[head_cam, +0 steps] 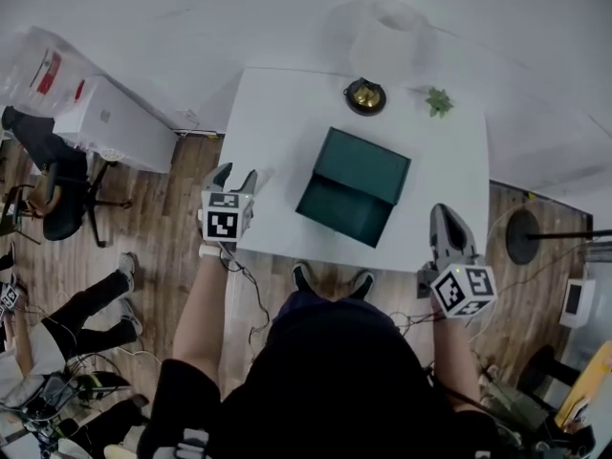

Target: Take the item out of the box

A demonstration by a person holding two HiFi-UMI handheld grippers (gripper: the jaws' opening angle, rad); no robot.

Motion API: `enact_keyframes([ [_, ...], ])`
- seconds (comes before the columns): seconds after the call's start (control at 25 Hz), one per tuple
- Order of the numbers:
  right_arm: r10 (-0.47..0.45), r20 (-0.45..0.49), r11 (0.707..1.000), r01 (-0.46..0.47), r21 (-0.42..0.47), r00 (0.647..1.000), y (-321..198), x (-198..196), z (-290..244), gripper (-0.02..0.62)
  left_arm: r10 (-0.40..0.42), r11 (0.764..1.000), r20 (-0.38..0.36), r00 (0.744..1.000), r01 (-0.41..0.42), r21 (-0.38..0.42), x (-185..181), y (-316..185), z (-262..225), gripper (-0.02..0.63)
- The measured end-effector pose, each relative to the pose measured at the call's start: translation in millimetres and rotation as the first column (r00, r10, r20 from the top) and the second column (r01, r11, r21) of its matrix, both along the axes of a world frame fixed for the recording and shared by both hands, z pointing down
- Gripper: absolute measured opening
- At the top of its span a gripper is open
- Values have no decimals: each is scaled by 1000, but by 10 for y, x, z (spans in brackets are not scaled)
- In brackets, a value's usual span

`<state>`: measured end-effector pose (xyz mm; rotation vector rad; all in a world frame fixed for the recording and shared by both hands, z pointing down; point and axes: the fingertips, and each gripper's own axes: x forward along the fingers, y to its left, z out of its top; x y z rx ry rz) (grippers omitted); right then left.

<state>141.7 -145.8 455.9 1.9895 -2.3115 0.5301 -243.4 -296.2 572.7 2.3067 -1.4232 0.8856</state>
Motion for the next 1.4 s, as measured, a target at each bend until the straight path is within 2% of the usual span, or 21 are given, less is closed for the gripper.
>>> enact_keyframes([
  [0.16, 15, -30, 998, -13, 62, 999, -55, 96, -197, 5, -18, 992, -152, 988, 37, 119, 227, 261, -659, 196],
  [0.36, -34, -57, 993, 40, 112, 998, -179, 65, -395, 5, 39, 962, -209, 977, 20, 274, 478, 491, -1315, 170],
  [0.48, -66, -113, 979, 86, 183, 991, -217, -9, -620, 5, 64, 929, -222, 973, 23, 368, 591, 623, -1743, 138],
  [0.56, -77, -147, 964, 111, 243, 986, -229, -46, -792, 5, 76, 898, -214, 974, 27, 439, 666, 721, -2016, 96],
  [0.68, -80, -181, 942, 133, 308, 980, -235, -70, -1006, 5, 80, 850, -189, 979, 32, 525, 785, 851, -2327, 67],
  [0.8, -92, -188, 927, 152, 341, 978, -230, -79, -1151, 5, 74, 834, -179, 981, 37, 550, 878, 950, -2467, 57],
  [1.0, -123, -195, 920, 185, 346, 973, -184, -34, -1246, 5, 70, 822, -225, 972, 71, 565, 953, 1045, -2541, 44],
  [1.2, -134, -208, 915, 201, 350, 969, -146, 63, -1303, 5, 55, 836, -210, 976, 70, 545, 979, 1058, -2511, 43],
  [1.4, -144, -166, 909, 197, 366, 975, -114, 84, -1291, 5, 59, 839, -211, 976, 66, 539, 984, 1064, -2471, 43],
])
